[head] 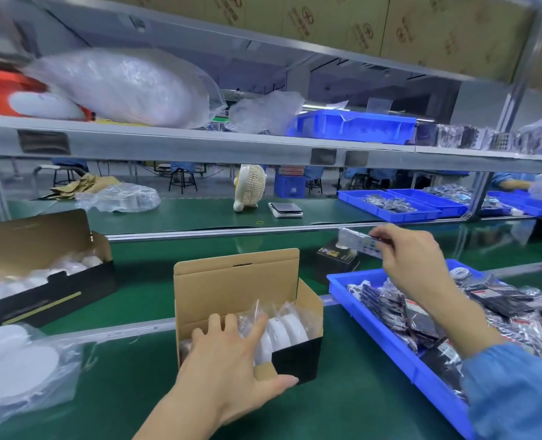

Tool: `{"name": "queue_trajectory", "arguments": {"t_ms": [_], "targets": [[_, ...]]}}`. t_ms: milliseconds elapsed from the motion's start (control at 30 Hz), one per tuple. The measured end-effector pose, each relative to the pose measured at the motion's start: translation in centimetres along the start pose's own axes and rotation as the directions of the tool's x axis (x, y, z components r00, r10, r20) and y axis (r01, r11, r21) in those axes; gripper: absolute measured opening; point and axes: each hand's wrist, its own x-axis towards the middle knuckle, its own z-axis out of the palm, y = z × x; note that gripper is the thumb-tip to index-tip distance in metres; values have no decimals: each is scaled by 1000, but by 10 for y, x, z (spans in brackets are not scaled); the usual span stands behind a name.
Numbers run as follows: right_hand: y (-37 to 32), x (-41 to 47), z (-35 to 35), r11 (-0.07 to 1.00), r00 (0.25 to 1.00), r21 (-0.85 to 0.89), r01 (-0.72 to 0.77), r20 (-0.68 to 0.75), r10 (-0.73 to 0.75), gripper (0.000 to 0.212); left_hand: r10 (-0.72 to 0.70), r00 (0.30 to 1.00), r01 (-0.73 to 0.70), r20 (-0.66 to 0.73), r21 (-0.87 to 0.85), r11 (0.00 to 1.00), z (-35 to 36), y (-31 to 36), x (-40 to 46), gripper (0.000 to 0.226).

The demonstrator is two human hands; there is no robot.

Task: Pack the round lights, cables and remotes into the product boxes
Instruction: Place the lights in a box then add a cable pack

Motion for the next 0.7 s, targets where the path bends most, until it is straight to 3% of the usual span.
{"name": "queue_trajectory", "arguments": {"t_ms": [33, 67, 133, 267, 367, 433, 500, 533, 567, 600, 667, 700], "targets": [[-19, -2, -9, 964, 989, 223, 146, -63, -135, 20, 5, 1000, -5, 9, -1, 1000, 0, 0, 0, 112], [-41, -6, -13, 899, 955, 324, 295, -68, -289, 19, 11, 1000, -11, 20, 0, 1000, 0, 0, -1, 112], [-79, -16, 0, 842, 860, 285, 459, 97, -502, 21, 24, 999, -24, 35, 1, 1000, -1, 1, -2, 112], [-122, -31, 63, 804, 697, -70, 591, 547, -464, 26, 38, 999, -37, 25, -13, 999, -1, -3, -7, 105], [-134, -50, 87, 632, 604, -224, 742, 632, -485, 18, 43, 999, -43, -8, -19, 999, -2, -7, -10, 85], [-128, -51, 89, 655, 590, -209, 726, 678, -438, 18, 78, 997, -79, -29, -34, 996, -5, -9, -15, 82], [-111, -39, 81, 762, 544, 3, 648, 699, -465, 25, 90, 994, -92, -65, -20, 996, -13, -9, -21, 80], [-102, -31, 71, 793, 544, 165, 586, 645, -537, 26, 98, 989, -98, -114, -1, 995, -20, -8, -24, 77], [-92, -21, 60, 790, 612, 296, 536, 509, -606, 24, 102, 978, -104, -183, 1, 995, -22, -6, -27, 73], [-78, -10, 53, 775, 731, 385, 500, 293, -617, 22, 88, 960, -87, -266, 16, 996, -23, -3, -31, 71], [-39, 13, 49, 810, 914, 436, 392, -86, -396, 21, 0, 945, 13, -327, 37, 999, -22, 6, -36, 70], [-14, 27, 51, 887, 956, 359, 291, -141, -256, 23, -68, 947, 81, -315, 30, 996, -18, 10, -38, 69]]}}
